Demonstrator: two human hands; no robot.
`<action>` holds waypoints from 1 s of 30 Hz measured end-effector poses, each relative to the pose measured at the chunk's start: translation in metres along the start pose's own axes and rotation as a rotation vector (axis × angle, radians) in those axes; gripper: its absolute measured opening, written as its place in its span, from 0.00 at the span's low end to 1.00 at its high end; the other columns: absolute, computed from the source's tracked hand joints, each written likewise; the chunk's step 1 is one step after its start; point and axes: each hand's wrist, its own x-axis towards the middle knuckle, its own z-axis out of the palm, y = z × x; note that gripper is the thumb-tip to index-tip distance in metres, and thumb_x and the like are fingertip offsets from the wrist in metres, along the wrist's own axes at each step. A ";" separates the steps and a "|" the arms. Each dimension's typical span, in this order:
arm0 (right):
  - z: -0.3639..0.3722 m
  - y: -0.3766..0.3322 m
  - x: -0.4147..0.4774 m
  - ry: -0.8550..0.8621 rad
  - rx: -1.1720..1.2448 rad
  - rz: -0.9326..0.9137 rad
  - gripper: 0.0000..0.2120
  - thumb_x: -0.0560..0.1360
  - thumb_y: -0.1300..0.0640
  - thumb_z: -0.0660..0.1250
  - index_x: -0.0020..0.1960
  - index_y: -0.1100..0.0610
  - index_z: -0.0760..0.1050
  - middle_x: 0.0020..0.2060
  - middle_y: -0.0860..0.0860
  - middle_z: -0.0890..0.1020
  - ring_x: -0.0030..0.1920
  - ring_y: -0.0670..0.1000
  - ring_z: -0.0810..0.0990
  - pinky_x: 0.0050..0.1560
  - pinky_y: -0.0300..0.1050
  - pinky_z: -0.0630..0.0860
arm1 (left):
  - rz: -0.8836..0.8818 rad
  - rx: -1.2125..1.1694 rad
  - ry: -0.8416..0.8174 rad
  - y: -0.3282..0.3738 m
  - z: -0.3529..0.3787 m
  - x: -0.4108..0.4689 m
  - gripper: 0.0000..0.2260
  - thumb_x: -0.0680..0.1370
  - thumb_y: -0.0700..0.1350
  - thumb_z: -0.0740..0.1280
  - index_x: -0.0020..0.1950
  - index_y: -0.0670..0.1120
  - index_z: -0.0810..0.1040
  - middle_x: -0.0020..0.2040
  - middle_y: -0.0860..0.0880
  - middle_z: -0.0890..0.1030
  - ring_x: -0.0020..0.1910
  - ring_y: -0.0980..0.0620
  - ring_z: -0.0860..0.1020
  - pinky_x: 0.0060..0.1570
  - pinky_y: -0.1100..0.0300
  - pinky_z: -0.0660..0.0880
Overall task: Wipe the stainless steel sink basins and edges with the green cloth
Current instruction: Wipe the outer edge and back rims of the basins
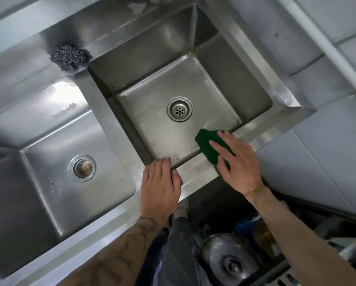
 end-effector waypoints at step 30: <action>0.038 -0.084 -0.029 -0.009 0.061 -0.015 0.19 0.84 0.53 0.60 0.72 0.53 0.77 0.75 0.57 0.74 0.75 0.57 0.74 0.74 0.57 0.71 | 0.027 0.034 0.003 -0.001 0.004 0.003 0.15 0.85 0.43 0.56 0.66 0.40 0.77 0.63 0.43 0.79 0.62 0.43 0.77 0.67 0.48 0.72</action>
